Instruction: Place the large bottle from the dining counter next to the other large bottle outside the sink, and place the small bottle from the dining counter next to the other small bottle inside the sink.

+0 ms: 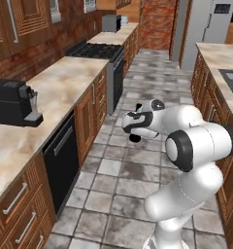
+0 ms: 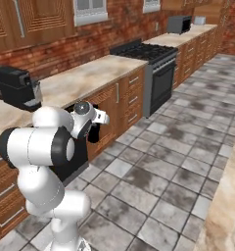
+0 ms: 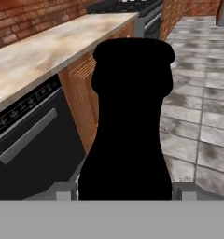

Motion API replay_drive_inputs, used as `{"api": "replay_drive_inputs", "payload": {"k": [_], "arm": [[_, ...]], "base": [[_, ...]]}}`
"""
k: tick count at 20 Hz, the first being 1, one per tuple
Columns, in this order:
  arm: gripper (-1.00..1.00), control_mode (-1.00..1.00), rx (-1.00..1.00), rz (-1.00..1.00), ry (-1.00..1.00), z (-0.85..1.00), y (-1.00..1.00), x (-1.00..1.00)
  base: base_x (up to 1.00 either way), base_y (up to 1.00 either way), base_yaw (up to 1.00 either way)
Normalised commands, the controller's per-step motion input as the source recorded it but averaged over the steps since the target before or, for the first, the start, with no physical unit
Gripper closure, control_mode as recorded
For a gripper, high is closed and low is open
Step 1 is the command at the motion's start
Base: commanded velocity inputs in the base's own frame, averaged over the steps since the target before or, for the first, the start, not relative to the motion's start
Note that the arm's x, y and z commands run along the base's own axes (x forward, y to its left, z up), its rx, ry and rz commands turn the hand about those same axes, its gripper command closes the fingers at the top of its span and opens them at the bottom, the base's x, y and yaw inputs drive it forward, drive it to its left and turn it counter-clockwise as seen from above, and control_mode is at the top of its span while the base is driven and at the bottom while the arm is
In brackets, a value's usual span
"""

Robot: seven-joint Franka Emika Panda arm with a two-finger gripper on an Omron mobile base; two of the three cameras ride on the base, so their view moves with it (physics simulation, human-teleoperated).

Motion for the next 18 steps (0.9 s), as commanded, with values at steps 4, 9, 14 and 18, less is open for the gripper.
{"api": "replay_drive_inputs", "payload": {"k": [4, 9, 14, 18], "arm": [[1.00, 1.00, 0.00, 0.00, 0.00, 0.00, 0.00, 0.00], [1.00, 1.00, 0.00, 0.00, 0.00, 0.00, 0.00, 0.00], [1.00, 1.00, 0.00, 0.00, 0.00, 0.00, 0.00, 0.00], [1.00, 1.00, 0.00, 0.00, 0.00, 0.00, 0.00, 0.00]], "base": [[0.23, -0.21, -0.29], [0.10, -0.24, -0.35], [0.09, -0.36, -0.33], [0.28, -0.06, -0.30]]}}
